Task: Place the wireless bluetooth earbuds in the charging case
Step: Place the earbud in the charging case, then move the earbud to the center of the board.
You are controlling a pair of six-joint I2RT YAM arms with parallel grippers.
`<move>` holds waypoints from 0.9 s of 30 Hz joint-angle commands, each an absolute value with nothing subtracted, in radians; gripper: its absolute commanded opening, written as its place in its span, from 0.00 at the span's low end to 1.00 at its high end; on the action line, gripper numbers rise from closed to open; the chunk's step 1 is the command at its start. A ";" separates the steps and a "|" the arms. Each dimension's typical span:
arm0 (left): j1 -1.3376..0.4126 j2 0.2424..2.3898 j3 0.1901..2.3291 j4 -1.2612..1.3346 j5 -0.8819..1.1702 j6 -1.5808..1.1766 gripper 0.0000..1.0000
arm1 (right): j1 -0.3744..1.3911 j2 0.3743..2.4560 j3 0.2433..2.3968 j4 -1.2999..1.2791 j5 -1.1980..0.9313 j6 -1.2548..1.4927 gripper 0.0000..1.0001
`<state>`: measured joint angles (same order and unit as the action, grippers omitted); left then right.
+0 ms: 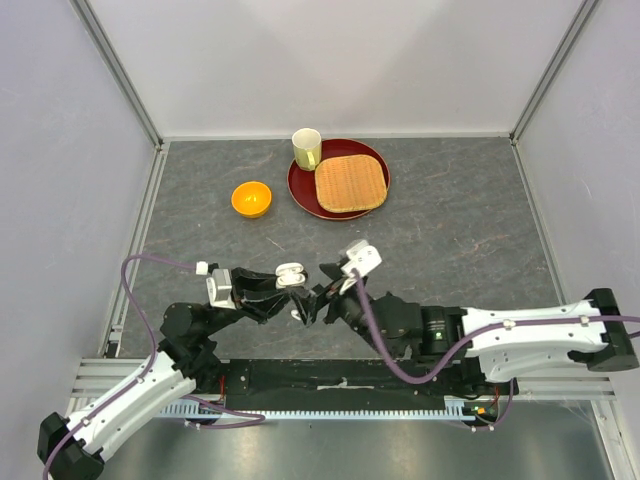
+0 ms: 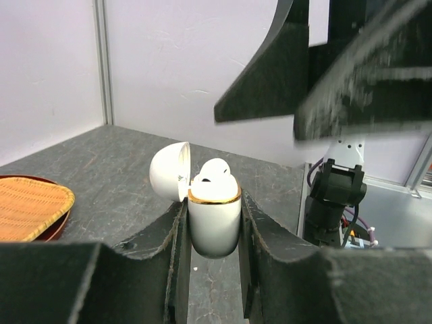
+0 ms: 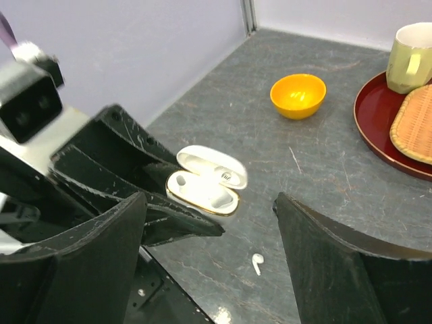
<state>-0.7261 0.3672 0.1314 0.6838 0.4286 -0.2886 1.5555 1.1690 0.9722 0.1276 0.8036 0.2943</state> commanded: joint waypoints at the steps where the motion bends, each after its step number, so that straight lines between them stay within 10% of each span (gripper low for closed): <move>1: -0.723 0.344 0.149 0.703 0.394 -0.265 0.02 | 1.559 1.024 0.951 0.198 0.876 0.330 0.86; 14: -0.724 0.304 0.169 0.649 0.368 -0.236 0.02 | 1.370 0.847 0.907 -0.263 1.187 0.811 0.96; 27: -0.724 0.269 0.247 0.569 0.362 -0.203 0.02 | 1.069 1.095 0.940 -0.535 0.583 0.942 0.96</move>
<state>-0.7261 0.2970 0.1974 0.5808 0.3927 -0.2588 1.1091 0.9737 0.8894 -0.4381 0.8062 0.9180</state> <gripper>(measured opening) 0.344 0.959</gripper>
